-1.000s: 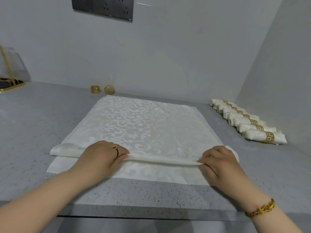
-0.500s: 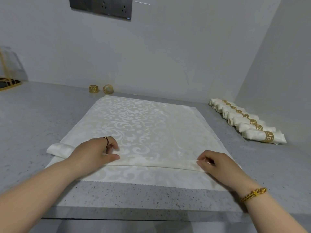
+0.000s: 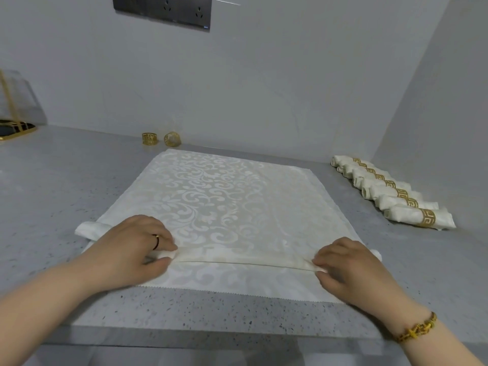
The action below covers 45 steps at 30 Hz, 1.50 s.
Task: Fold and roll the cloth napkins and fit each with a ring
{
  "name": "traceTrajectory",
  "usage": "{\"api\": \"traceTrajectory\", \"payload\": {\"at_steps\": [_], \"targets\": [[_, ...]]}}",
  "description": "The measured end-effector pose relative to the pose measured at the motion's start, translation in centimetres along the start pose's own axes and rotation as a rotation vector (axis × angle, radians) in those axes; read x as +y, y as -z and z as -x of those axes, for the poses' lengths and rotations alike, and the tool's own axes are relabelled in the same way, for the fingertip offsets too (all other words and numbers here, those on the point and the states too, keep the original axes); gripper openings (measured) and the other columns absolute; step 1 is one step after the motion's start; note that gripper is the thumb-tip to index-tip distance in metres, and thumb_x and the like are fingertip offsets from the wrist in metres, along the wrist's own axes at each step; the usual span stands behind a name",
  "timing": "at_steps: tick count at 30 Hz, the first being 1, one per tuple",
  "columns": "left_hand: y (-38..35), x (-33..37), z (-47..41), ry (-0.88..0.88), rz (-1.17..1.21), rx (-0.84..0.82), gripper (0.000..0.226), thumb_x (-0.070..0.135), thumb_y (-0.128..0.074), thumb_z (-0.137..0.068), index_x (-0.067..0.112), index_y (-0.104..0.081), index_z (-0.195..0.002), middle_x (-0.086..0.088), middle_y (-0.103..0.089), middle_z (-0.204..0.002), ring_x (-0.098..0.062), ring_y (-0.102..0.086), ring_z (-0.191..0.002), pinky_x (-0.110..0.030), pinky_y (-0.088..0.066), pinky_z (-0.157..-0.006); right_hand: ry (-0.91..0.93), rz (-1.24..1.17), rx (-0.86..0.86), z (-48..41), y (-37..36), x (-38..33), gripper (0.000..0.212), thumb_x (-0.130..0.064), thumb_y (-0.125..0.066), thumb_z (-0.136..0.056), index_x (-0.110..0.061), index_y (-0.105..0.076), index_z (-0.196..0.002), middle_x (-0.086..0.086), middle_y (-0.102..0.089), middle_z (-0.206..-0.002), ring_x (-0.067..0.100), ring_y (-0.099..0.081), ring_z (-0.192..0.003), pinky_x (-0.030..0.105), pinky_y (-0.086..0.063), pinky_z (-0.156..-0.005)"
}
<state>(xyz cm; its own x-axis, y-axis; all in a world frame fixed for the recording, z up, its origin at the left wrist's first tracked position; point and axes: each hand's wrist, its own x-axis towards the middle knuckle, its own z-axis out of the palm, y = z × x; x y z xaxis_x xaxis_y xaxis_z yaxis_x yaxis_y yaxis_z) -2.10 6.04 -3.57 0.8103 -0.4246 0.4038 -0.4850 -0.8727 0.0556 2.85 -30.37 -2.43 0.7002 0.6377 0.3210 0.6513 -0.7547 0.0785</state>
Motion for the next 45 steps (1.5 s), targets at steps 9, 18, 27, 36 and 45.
{"api": "traceTrajectory", "payload": {"at_steps": [9, 18, 27, 36, 45], "targets": [[-0.3, -0.6, -1.8, 0.232, 0.145, -0.052, 0.032, 0.037, -0.041, -0.092, 0.030, -0.047, -0.061, 0.019, -0.052, -0.079, -0.001, -0.043, -0.077, -0.004, -0.030, -0.075, -0.266, -0.270, -0.072, -2.1, -0.1, 0.7, 0.022, -0.016, -0.044, -0.094, -0.013, -0.064, -0.102, -0.005, -0.058, -0.093, 0.009, -0.049, -0.085, 0.005, -0.035, -0.070], [-0.9, -1.0, -3.0, 0.464, 0.347, -0.060, 0.017, 0.028, -0.055, -0.089, 0.039, -0.050, -0.077, 0.010, -0.062, -0.086, -0.007, -0.057, -0.082, -0.021, -0.043, -0.073, -0.338, -0.309, -0.121, -3.9, -1.4, 1.1, 0.013, -0.016, -0.044, -0.094, -0.026, -0.048, -0.087, 0.005, -0.066, -0.090, 0.019, -0.056, -0.082, 0.013, -0.030, -0.063], [2.8, -0.9, -3.4, 0.449, 0.549, 0.239, 0.026, 0.013, -0.064, -0.081, 0.038, -0.064, -0.072, 0.019, -0.064, -0.070, 0.000, -0.053, -0.066, -0.004, -0.033, -0.055, -0.267, -0.429, 0.221, -3.3, 2.7, 0.9, 0.030, -0.011, -0.055, -0.087, -0.036, -0.050, -0.069, -0.009, -0.059, -0.064, 0.007, -0.054, -0.069, 0.011, -0.035, -0.064], [1.4, 0.7, 0.5, 0.421, 0.510, -0.102, 0.027, 0.020, -0.067, -0.080, 0.035, -0.062, -0.057, 0.036, -0.059, -0.065, 0.013, -0.054, -0.071, -0.006, -0.038, -0.062, -0.345, -0.423, -0.175, -0.3, 0.4, -0.5, 0.023, -0.018, -0.051, -0.089, -0.034, -0.049, -0.072, 0.002, -0.062, -0.070, 0.011, -0.048, -0.062, 0.011, -0.034, -0.061], [0.0, 1.2, 2.0, 0.057, 0.166, 0.009, 0.018, 0.035, -0.044, -0.073, 0.039, -0.061, -0.069, 0.044, -0.042, -0.076, 0.013, -0.046, -0.078, 0.005, -0.027, -0.078, -0.106, -0.169, 0.048, -0.1, -0.6, -0.9, 0.026, 0.003, -0.058, -0.055, -0.022, -0.058, -0.062, -0.005, -0.058, -0.066, 0.010, -0.052, -0.064, 0.012, -0.032, -0.051]]}}
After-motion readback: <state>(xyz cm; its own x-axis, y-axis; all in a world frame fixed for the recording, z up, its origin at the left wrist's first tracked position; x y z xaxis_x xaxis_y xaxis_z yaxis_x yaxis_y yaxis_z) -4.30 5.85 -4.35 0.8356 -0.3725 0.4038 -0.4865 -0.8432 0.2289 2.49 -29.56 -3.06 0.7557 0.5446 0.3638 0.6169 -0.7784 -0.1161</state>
